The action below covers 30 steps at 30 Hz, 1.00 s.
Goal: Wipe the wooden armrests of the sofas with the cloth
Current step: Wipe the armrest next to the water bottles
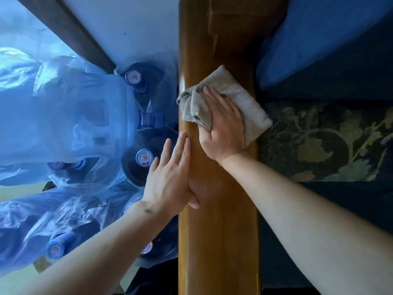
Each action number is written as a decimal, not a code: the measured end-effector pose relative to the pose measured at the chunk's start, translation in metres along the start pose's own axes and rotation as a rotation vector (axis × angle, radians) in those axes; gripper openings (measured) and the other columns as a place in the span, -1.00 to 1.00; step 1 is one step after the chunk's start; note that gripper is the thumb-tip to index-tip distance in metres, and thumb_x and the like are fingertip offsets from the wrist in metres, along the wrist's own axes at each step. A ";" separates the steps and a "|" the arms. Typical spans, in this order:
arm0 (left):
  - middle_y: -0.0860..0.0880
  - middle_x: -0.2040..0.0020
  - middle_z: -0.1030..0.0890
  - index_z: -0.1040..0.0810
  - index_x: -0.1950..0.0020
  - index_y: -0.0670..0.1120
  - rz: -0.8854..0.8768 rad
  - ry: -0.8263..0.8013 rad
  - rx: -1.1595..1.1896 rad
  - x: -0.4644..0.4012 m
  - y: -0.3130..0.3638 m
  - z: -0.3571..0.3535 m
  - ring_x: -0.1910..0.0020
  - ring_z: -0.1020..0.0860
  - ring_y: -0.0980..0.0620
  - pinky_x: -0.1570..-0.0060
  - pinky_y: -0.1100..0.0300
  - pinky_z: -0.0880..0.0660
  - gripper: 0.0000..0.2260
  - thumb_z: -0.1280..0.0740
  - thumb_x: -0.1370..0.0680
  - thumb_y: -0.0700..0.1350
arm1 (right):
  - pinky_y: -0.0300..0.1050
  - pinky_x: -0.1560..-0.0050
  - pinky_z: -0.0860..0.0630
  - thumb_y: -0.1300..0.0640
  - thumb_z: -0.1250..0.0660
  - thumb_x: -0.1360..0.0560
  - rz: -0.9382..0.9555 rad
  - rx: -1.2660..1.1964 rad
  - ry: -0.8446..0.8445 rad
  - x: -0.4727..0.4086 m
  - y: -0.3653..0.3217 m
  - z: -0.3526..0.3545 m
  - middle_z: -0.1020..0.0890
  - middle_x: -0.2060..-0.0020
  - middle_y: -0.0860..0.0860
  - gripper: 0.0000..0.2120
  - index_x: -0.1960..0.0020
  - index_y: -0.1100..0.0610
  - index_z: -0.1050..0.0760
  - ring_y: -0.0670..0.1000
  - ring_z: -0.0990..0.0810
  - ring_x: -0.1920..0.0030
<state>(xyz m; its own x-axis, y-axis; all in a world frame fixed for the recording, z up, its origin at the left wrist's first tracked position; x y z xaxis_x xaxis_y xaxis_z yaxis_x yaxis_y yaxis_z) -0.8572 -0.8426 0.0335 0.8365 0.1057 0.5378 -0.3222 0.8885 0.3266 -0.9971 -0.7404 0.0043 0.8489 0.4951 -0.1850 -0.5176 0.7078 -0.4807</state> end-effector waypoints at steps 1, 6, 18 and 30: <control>0.14 -0.62 0.39 0.47 -0.56 0.06 0.042 0.018 0.042 0.005 0.001 -0.001 -0.64 0.25 -0.08 -0.54 -0.17 -0.13 0.49 -0.68 -0.10 0.17 | 0.11 -0.59 -0.23 -0.01 -0.16 -0.56 0.031 0.009 -0.039 -0.006 0.002 0.000 -0.47 -0.52 0.07 -0.42 -0.55 0.13 -0.41 0.06 -0.37 -0.56; 0.05 -0.68 0.05 0.17 -0.66 -0.01 0.168 0.106 0.177 0.028 -0.003 -0.017 -0.62 -0.02 -0.09 -0.42 -0.21 -0.33 0.29 -0.66 -0.20 0.14 | 0.12 -0.61 -0.19 -0.01 -0.19 -0.54 0.090 0.078 -0.130 -0.032 0.008 -0.002 -0.45 -0.54 0.04 -0.41 -0.56 0.10 -0.39 0.05 -0.34 -0.58; 0.09 -0.19 -0.55 -0.58 -0.21 0.07 0.045 0.399 0.314 0.144 0.014 -0.097 -0.13 -0.50 -0.02 0.07 0.15 -0.43 -0.68 -0.48 -0.48 -0.16 | -0.03 -0.64 0.04 0.01 -0.24 -0.53 0.042 0.165 -0.175 0.083 -0.019 0.014 -0.36 -0.59 0.03 -0.35 -0.61 0.09 -0.31 0.03 -0.24 -0.62; 0.08 0.04 -0.49 -0.60 -0.15 -0.02 0.123 0.278 0.489 0.279 -0.025 -0.196 0.23 -0.51 0.07 0.16 0.13 -0.45 -0.72 -0.30 -0.54 -0.32 | 0.10 -0.63 -0.12 0.04 -0.23 -0.41 0.247 0.078 -0.366 0.288 -0.062 0.040 -0.37 -0.59 0.01 -0.28 -0.58 0.08 -0.36 0.03 -0.26 -0.61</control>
<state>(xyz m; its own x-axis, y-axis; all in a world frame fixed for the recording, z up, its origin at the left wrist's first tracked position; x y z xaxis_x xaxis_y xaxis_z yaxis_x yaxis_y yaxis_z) -0.5290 -0.7474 0.0230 0.8438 0.3672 0.3914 -0.5365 0.5593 0.6319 -0.7252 -0.6217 0.0153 0.6121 0.7900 0.0360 -0.7187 0.5747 -0.3915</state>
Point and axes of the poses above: each hand's wrist, its own x-axis away from the middle knuckle, its own z-axis out of the back of the hand, y = z × x, the point moved 1 cm from there along -x, towards the middle knuckle
